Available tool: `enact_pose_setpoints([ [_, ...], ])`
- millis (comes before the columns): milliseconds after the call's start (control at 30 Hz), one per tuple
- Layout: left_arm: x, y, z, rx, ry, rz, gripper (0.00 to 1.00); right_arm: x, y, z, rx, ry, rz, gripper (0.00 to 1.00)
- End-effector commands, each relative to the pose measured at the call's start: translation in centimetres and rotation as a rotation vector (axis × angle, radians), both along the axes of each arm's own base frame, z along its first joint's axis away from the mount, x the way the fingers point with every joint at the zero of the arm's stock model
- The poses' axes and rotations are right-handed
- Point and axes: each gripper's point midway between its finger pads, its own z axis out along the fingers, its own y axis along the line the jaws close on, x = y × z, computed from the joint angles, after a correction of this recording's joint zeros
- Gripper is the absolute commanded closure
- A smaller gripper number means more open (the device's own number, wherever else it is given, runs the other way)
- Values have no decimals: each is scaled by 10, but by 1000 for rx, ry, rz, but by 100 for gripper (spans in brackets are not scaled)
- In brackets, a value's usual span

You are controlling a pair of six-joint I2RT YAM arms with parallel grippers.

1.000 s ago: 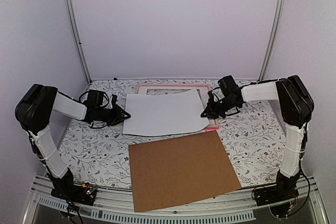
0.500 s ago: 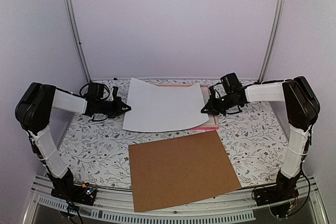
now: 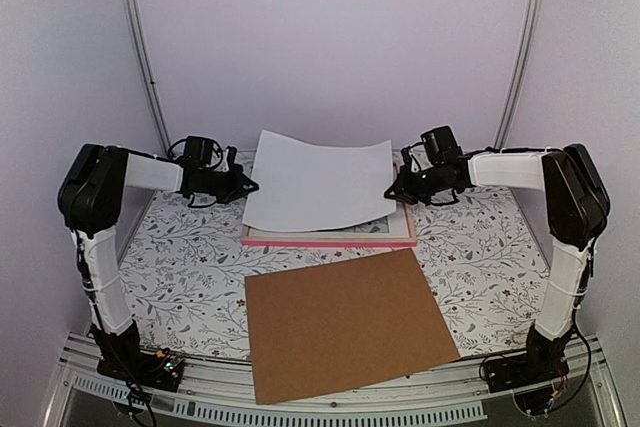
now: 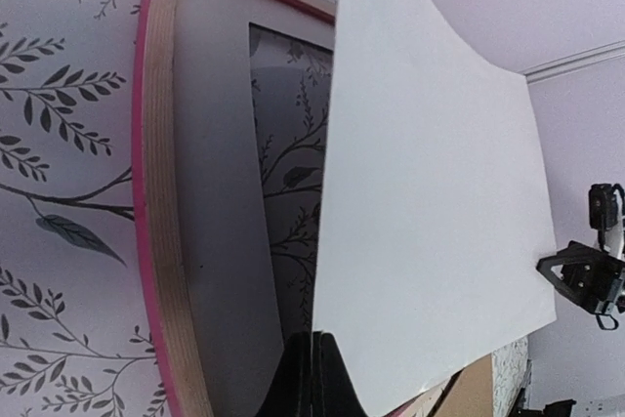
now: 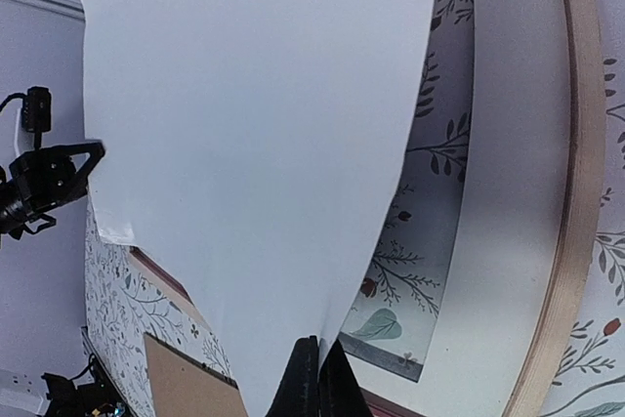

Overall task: Put the photo into the frame
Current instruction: Place the photo on the mat board.

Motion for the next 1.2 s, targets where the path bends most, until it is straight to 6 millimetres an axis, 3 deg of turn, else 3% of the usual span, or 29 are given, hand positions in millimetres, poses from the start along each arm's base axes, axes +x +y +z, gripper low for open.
enact_pose_setpoints([
  [0,8,1,-12,21,23,-1,100,14,-10,-6,-31,4,-30,100],
  [300,12,-15,-29,42,49,-28,100,13,-13,-25,-50,41,-13,100],
  [867,1,-20,-49,84,107,-38,100,12,-24,-49,-89,84,-6,96],
  [1167,1,-19,-49,101,110,-33,92,9,-24,-58,-101,107,8,87],
])
